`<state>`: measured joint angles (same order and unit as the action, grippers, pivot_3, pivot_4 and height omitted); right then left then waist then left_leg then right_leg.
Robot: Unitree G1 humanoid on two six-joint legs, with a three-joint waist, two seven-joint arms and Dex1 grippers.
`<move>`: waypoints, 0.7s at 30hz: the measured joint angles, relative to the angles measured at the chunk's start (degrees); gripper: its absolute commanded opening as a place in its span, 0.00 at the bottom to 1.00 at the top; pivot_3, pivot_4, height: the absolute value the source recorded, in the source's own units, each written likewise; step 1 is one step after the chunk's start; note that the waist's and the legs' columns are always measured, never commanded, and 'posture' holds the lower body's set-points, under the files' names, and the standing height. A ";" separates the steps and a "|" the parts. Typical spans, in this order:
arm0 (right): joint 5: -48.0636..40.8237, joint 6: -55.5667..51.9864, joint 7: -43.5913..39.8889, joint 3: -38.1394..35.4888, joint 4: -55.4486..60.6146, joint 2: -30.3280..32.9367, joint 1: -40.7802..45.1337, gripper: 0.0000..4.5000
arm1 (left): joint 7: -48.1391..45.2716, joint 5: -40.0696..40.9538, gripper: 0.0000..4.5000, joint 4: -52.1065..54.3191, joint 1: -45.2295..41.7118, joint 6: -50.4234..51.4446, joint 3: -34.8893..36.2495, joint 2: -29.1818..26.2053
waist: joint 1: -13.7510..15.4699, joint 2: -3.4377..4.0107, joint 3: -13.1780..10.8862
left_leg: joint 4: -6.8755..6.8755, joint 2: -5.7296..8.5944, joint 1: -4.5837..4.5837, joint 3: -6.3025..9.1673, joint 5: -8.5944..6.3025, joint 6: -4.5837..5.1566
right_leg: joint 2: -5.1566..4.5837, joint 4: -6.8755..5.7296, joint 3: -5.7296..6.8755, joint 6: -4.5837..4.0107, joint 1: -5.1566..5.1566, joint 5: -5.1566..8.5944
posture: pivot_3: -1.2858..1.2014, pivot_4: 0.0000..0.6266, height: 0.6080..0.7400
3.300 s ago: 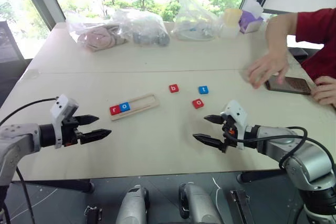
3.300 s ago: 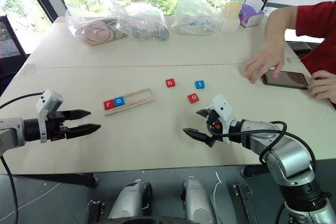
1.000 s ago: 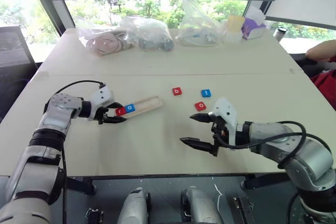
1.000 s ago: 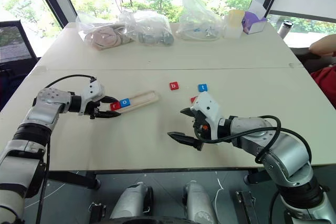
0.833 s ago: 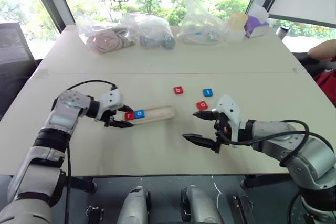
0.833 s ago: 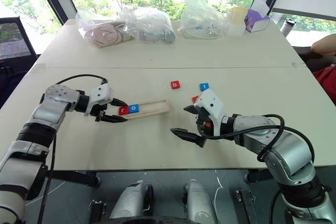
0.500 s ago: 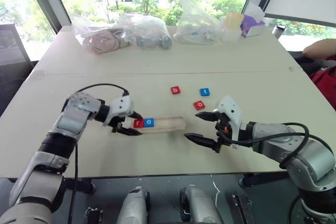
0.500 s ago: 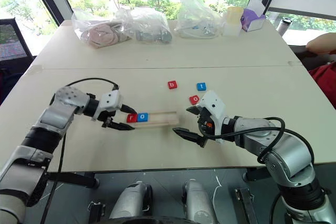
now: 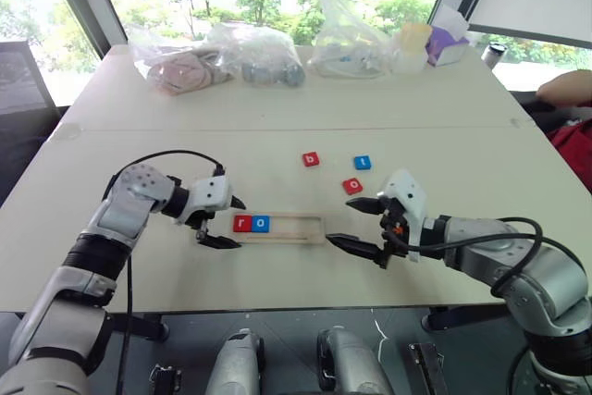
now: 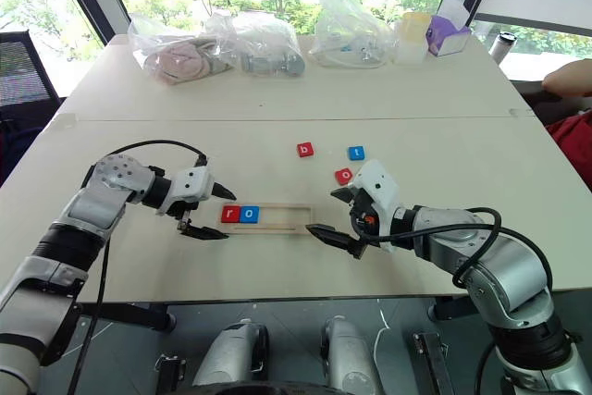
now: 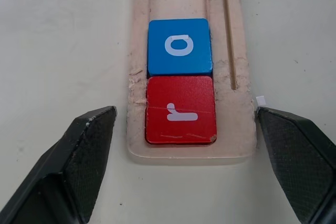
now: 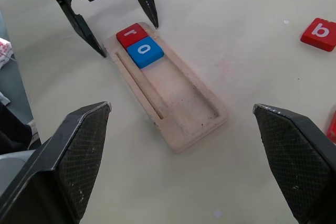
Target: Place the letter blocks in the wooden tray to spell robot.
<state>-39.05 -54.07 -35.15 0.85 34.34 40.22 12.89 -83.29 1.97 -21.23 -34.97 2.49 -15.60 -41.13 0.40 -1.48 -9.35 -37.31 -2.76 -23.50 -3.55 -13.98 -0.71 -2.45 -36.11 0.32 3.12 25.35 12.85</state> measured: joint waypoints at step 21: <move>28.92 23.05 24.89 8.50 -73.26 -34.49 40.59 1.00 | 22.27 30.25 1.00 21.49 6.05 45.64 37.97 -6.35 | -2.30 -0.09 -0.22 | 0.21 0.02 -0.10 0.08 0.00 0.01 | -0.19 -0.07 -0.05 0.41 0.11 -0.05 | 0.52 0.24 1.00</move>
<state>-10.13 -31.02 -10.25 9.35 -38.91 5.73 53.48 -61.02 32.22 0.26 -28.92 48.13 22.37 -47.48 -1.90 -1.57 -9.57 -37.11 -2.74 -23.61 -3.47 -13.98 -0.71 -2.64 -36.19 0.27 3.53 25.46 12.80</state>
